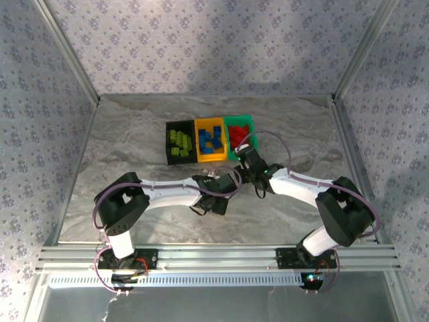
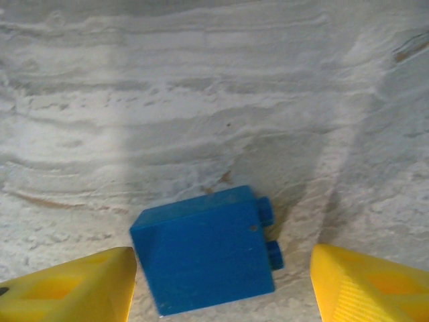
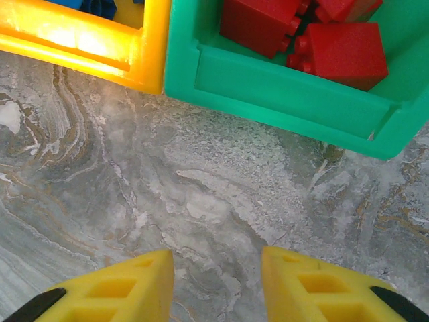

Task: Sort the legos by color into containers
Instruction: Pick up the lego from the middle-left of the table.

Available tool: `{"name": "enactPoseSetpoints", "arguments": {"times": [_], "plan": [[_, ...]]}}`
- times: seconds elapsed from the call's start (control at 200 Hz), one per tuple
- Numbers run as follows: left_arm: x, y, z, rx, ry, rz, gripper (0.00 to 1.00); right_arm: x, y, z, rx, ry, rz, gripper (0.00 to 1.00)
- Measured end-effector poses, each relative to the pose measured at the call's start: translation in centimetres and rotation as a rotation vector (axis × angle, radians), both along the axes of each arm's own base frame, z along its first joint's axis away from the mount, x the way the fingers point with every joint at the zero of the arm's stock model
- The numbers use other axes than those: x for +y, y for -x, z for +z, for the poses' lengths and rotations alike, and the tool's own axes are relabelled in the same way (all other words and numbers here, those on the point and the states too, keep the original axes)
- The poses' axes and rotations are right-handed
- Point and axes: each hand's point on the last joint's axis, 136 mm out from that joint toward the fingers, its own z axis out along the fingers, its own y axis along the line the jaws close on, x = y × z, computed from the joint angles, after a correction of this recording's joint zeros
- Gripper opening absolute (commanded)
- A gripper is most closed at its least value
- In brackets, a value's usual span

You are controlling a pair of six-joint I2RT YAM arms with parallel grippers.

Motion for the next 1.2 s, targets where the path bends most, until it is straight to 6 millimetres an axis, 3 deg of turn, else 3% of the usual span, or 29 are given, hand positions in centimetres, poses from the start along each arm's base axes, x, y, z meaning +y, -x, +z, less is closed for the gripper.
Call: {"name": "enactPoseSetpoints", "arguments": {"times": [0.29, 0.41, 0.67, 0.93, 1.199], "plan": [[-0.1, 0.1, -0.2, 0.019, -0.02, 0.0, 0.57, -0.3, -0.1, 0.7, -0.016, -0.013, -0.009, 0.41], [0.1, 0.0, -0.2, 0.025, -0.018, 0.012, 0.47, -0.3, -0.1, 0.9, -0.02, -0.016, -0.008, 0.41], [0.0, 0.0, 0.0, 0.033, -0.02, 0.012, 0.37, -0.3, -0.1, 0.8, -0.018, -0.017, -0.011, 0.41], [0.6, -0.3, 0.3, 0.004, -0.029, 0.019, 0.36, -0.3, -0.1, 0.8, -0.018, -0.018, -0.011, 0.41], [0.9, -1.1, 2.8, -0.075, 0.019, 0.041, 0.34, -0.3, -0.1, 0.8, -0.018, -0.018, -0.011, 0.41]]}}
